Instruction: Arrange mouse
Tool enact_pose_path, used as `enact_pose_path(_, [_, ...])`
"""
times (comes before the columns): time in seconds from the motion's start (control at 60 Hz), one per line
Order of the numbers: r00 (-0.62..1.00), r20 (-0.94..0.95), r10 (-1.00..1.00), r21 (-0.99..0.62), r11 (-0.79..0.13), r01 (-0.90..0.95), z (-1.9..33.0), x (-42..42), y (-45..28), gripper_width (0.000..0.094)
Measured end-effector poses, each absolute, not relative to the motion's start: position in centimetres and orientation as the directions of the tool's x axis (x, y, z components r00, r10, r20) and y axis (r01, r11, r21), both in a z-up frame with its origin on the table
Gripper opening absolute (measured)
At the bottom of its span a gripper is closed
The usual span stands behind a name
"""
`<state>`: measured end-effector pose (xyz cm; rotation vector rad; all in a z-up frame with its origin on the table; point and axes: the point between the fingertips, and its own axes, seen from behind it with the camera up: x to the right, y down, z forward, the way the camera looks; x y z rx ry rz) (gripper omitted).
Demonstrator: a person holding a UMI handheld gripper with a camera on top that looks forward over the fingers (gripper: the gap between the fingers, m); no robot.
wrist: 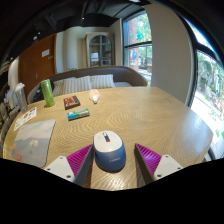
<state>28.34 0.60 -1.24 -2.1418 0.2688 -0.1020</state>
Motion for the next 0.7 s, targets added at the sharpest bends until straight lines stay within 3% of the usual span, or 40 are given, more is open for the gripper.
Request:
enact_pose_path(0.067, [0.976, -0.029, -0.218, -0.829, -0.540, -0.146, -1.3, 28.1, 1.0, 0.0783])
enact_pose_path(0.15, [0.974, -0.039, -0.221, -0.830, -0.536, -0.155, -1.3, 27.9, 0.8, 0.0602])
enact_pose_path(0.417, [0.944, -0.026, -0.330, -0.824, -0.527, -0.207, -0.4, 27.4, -1.1, 0.0516])
enact_pose_path(0.533, [0.925, -0.101, -0.366, -0.880, -0.401, -0.255, 7.6, 24.9, -1.8, 0.0516])
enact_pose_path(0.6, [0.937, -0.101, -0.334, -0.922, -0.324, -0.215, 13.4, 21.3, -2.0, 0.0515])
enact_pose_path(0.7, [0.963, -0.073, -0.258, -0.962, -0.237, -0.136, 19.5, 13.9, -1.5, 0.0513])
